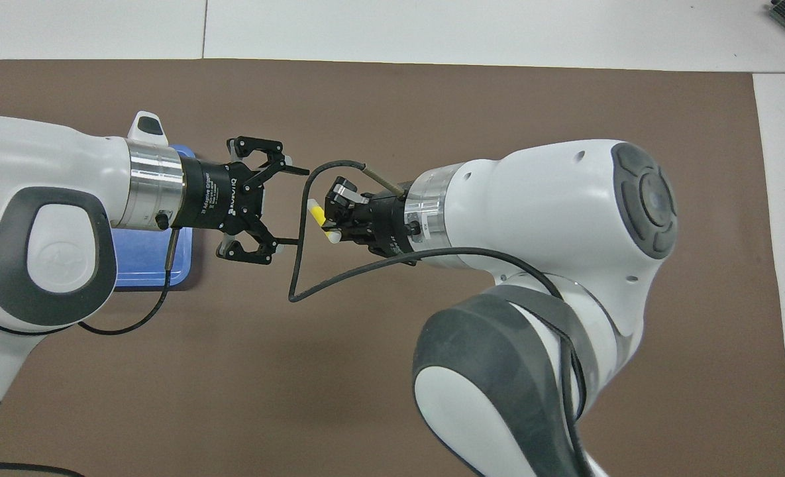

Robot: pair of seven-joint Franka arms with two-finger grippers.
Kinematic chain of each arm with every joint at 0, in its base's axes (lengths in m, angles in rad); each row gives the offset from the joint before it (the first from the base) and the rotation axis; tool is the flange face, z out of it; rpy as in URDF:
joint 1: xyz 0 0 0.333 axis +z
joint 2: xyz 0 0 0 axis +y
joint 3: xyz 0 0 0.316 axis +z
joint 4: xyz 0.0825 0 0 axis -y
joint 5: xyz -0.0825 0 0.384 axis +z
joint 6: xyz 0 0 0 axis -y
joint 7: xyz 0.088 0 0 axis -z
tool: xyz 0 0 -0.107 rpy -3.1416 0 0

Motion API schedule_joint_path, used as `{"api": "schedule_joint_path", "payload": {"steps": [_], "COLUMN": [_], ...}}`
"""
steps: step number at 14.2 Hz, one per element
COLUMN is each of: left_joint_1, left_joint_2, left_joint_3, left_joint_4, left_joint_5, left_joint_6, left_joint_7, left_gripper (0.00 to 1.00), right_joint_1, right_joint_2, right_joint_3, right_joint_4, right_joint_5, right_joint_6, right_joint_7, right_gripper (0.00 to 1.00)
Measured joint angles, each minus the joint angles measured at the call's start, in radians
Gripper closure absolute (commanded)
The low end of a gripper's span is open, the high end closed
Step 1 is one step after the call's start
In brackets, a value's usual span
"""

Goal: Right arm passes pens to left for tray arrangement

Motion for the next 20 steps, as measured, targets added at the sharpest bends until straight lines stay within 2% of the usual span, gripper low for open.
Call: {"api": "schedule_joint_path", "payload": {"steps": [2, 7, 8, 9, 13, 14, 15, 20], "left_joint_1": [-0.009, -0.022, -0.022, -0.022, -0.024, -0.027, -0.030, -0.035], "left_joint_2": [-0.002, -0.002, -0.002, -0.002, -0.003, -0.003, -0.003, -0.008], "left_joint_3": [0.000, -0.001, -0.001, -0.001, -0.004, -0.006, -0.006, 0.000], "left_joint_4": [-0.001, -0.003, -0.004, -0.004, -0.006, -0.006, -0.007, -0.011], "left_joint_5": [-0.014, -0.017, -0.018, -0.018, -0.019, -0.020, -0.020, -0.021], "left_joint_6": [0.000, -0.003, -0.005, -0.007, -0.010, -0.013, -0.016, -0.033], "left_joint_7": [0.000, 0.000, 0.000, 0.000, 0.000, 0.000, 0.000, 0.006], "left_gripper": [0.19, 0.39, 0.48, 0.52, 0.55, 0.65, 1.00, 1.00], "right_joint_1": [0.000, 0.000, 0.000, 0.000, 0.000, 0.000, 0.000, 0.000], "right_joint_2": [0.000, 0.000, 0.000, 0.000, 0.000, 0.000, 0.000, 0.000], "right_joint_3": [0.000, 0.000, 0.000, 0.000, 0.000, 0.000, 0.000, -0.003], "right_joint_4": [0.000, 0.000, 0.000, 0.000, 0.000, 0.000, 0.000, -0.001], "right_joint_5": [0.000, 0.000, 0.000, 0.000, 0.000, 0.000, 0.000, 0.002], "right_joint_6": [0.000, 0.000, 0.000, 0.000, 0.000, 0.000, 0.000, 0.003], "right_joint_7": [0.000, 0.000, 0.000, 0.000, 0.000, 0.000, 0.000, 0.000], "right_gripper": [1.00, 1.00, 1.00, 1.00, 1.00, 1.00, 1.00, 1.00]}}
